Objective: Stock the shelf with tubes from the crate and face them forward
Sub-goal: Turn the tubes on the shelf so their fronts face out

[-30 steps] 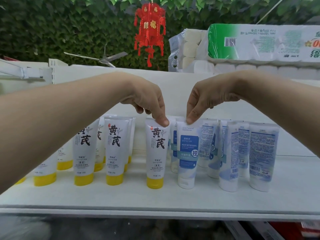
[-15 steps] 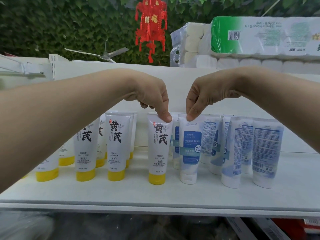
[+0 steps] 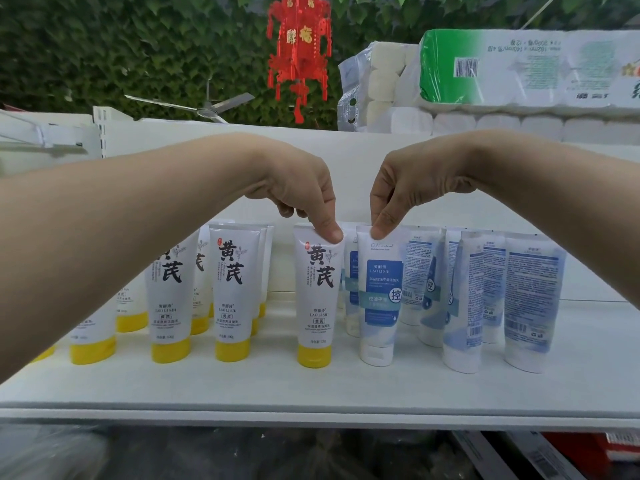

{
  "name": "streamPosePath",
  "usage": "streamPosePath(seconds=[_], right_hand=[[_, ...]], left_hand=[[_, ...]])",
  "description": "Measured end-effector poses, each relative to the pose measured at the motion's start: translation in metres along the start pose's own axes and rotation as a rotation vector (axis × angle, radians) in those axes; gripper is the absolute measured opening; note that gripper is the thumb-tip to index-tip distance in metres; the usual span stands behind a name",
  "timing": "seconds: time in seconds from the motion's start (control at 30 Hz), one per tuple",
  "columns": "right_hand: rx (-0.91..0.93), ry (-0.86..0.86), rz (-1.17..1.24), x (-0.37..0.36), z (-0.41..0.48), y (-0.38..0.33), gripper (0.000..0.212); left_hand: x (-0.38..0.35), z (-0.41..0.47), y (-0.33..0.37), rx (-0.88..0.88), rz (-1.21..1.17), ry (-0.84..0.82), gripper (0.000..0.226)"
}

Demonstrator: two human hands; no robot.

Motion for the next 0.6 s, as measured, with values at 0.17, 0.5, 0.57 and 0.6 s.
streamPosePath(seconds=[0.17, 0.5, 0.57, 0.6], right_hand=[[-0.011, -0.017, 0.016, -0.0006, 0.0007, -0.0001, 0.013], [-0.025, -0.022, 0.012, -0.0006, 0.0031, 0.0007, 0.021], [-0.025, -0.024, 0.011, -0.0006, 0.0036, 0.0013, 0.019], [-0.025, -0.026, 0.013, -0.0008, 0.0037, 0.0017, 0.019]], left_hand=[[0.0012, 0.0001, 0.0006, -0.006, 0.016, 0.010, 0.025], [0.0023, 0.0008, 0.0024, -0.015, 0.040, 0.014, 0.026], [0.0022, 0.0024, 0.0020, -0.015, 0.040, 0.008, 0.026], [0.0022, 0.0033, 0.0016, -0.016, 0.037, 0.006, 0.026]])
Point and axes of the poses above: each hand's wrist, its own z-axis towards the middle knuckle, its own x-axis out of the back of the hand, y = z × x, the point moved 5 cm from there along z, towards the middle knuckle, and after that the axes turned 8 degrees about x, right-handed, at the moved point
